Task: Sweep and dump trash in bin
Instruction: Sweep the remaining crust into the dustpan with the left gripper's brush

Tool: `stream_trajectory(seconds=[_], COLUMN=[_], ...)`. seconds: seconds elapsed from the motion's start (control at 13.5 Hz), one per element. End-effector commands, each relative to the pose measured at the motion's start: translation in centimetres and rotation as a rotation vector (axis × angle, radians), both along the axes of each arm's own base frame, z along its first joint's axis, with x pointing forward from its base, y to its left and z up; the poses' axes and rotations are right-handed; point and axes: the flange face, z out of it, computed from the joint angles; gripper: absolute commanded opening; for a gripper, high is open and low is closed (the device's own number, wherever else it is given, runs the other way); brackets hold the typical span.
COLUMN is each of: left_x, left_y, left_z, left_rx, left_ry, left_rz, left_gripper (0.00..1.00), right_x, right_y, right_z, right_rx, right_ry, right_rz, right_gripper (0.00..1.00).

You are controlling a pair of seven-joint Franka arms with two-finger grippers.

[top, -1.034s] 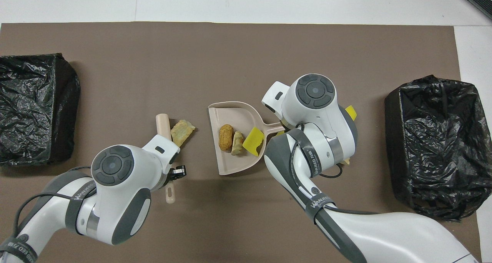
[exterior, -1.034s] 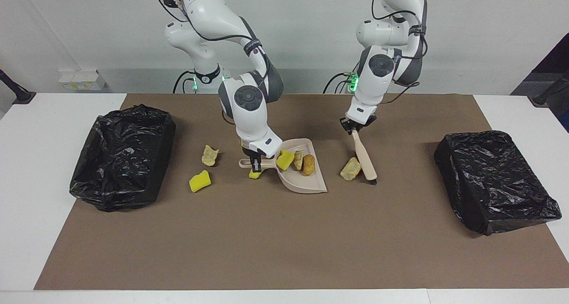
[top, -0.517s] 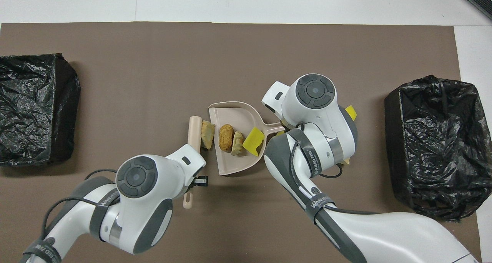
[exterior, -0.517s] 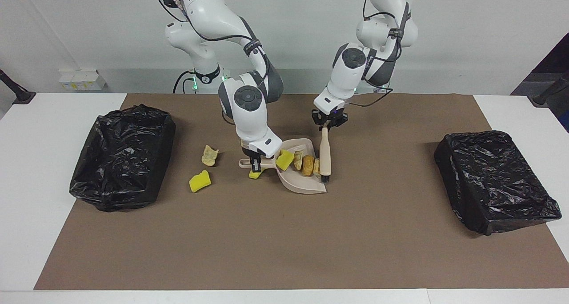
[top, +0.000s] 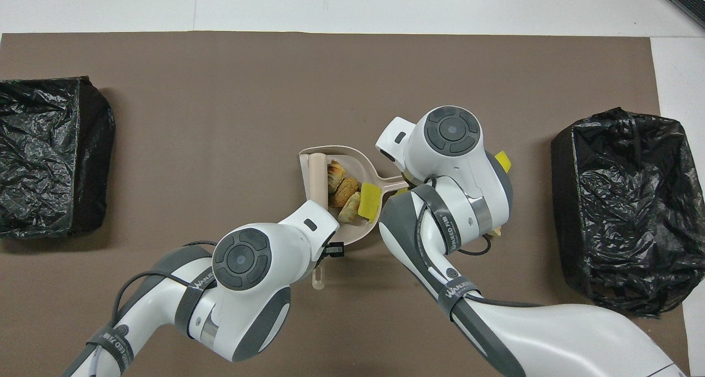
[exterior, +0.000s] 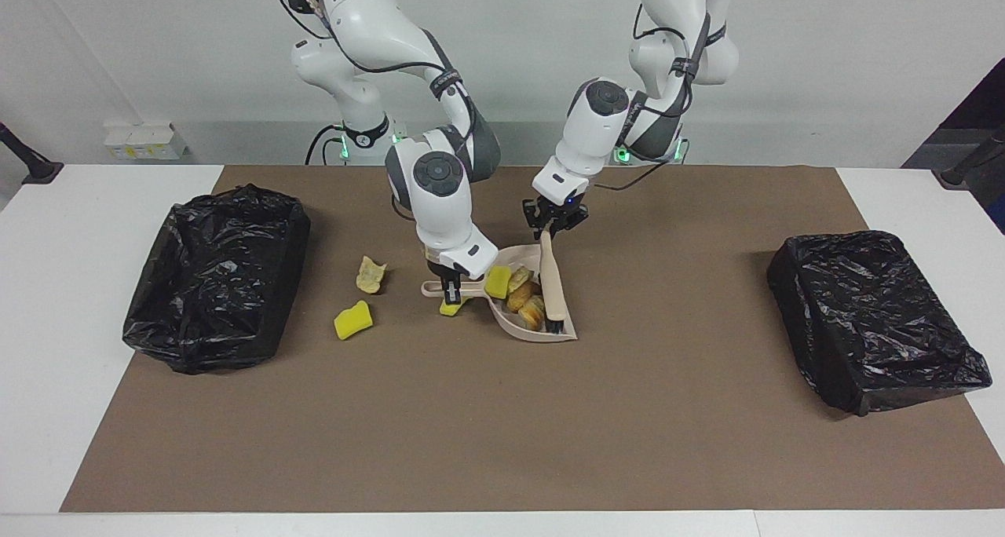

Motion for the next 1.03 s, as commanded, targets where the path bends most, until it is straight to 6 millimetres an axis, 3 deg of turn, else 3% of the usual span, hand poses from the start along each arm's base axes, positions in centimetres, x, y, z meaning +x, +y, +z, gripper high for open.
stream_trajectory(seconds=[0.0,0.22,0.59,0.96], left_x=[1.3,3.0,4.3,5.9], left_y=[0.2,3.1,6.2,12.0], left_z=[-0.4,-0.4,3.6,7.6], left_rx=[0.008,0.069,0.094,0.123], left_ry=[0.037,0.045,0.061,0.076], left_rz=[0.022,0.035,0.083,0.175], left_gripper=[0.0,0.0,0.0,0.0], right_x=[-0.1,0.0,0.3,1.2], right_y=[-0.2,-0.4,-1.0,-3.0], right_z=[-0.2,-0.2,-0.1,1.4], right_rx=[-0.001,0.003,0.006,0.096], right_ry=[-0.013,-0.011,-0.008,0.006], right_rz=[0.006,-0.001,-0.011,-0.053], right_gripper=[0.0,0.0,0.0,0.0])
